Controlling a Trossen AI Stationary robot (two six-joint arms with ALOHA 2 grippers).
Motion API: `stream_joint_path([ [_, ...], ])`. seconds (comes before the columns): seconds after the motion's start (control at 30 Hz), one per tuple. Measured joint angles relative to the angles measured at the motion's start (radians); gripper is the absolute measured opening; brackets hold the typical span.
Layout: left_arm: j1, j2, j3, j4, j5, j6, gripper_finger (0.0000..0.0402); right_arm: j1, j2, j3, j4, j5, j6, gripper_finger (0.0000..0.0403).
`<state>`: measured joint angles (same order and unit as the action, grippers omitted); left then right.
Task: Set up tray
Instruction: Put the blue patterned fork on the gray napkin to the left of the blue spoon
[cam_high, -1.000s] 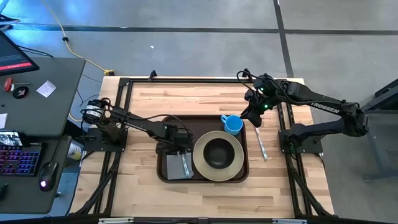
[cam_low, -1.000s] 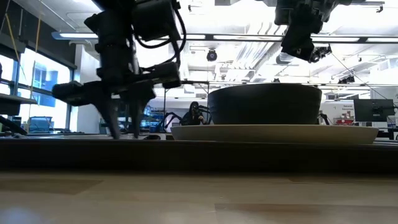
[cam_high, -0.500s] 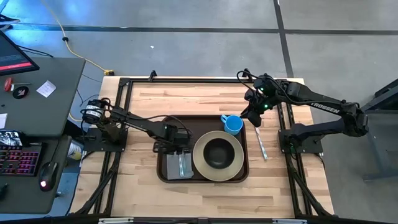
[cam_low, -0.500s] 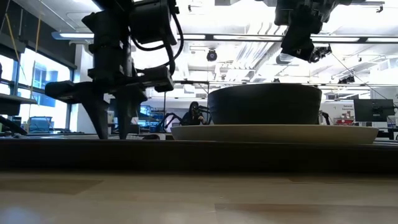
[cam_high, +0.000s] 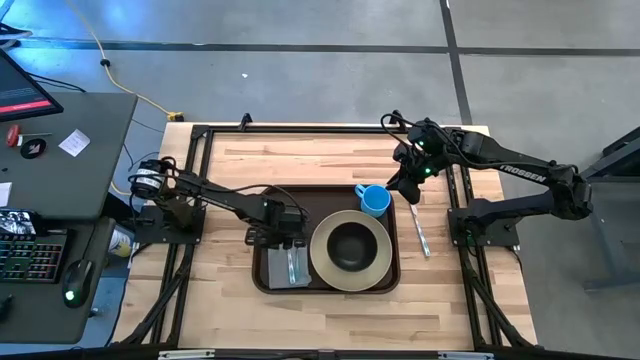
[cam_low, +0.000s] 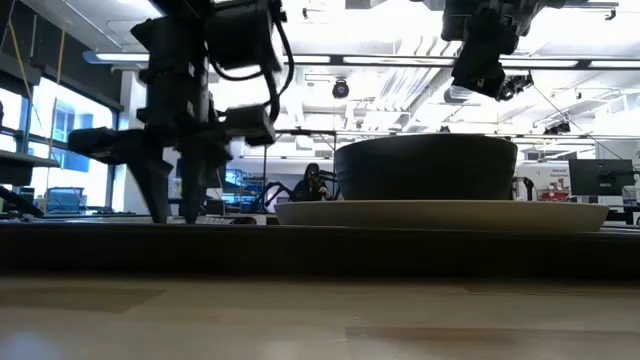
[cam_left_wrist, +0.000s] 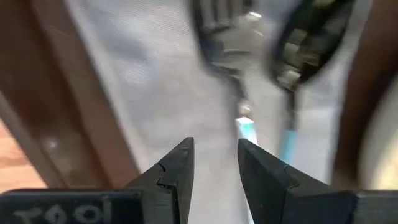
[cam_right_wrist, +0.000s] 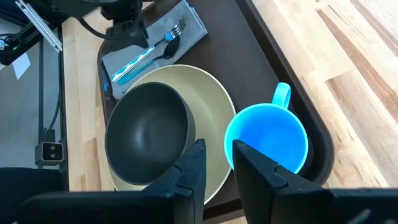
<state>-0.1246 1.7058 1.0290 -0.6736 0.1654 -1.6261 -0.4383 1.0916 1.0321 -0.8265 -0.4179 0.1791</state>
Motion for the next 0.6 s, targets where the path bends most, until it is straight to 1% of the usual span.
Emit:
stream_joint_path([
  [0.07,0.0,-0.01,0.013,0.016,-0.002,-0.007,0.0156,0.0,0.0,0.0,0.0,0.0,0.0,0.0071],
  [0.2,0.0,-0.021,0.065,0.026,-0.069,-0.018,0.0156,0.0,0.0,0.0,0.001,0.0,0.0,0.0071],
  [0.27,-0.001,-0.019,0.07,0.023,-0.088,-0.006,0.0156,0.0,0.0,0.0,0.001,0.001,0.002,0.0071],
  [0.33,0.0,0.01,0.071,0.019,-0.089,-0.003,0.0156,0.0,0.0,0.0,0.002,0.002,0.003,0.0071],
  [0.43,-0.001,0.045,0.067,-0.024,-0.062,0.0,0.0156,0.001,0.0,0.0,0.001,0.004,0.006,0.0071],
  [0.5,-0.002,0.061,0.07,-0.006,-0.043,0.003,0.0156,0.001,0.0,0.0,-0.001,0.004,0.007,0.0071],
  [0.6,-0.003,0.074,0.069,0.001,-0.043,0.003,0.0156,0.001,0.0,0.0,-0.007,0.001,0.013,0.0071],
])
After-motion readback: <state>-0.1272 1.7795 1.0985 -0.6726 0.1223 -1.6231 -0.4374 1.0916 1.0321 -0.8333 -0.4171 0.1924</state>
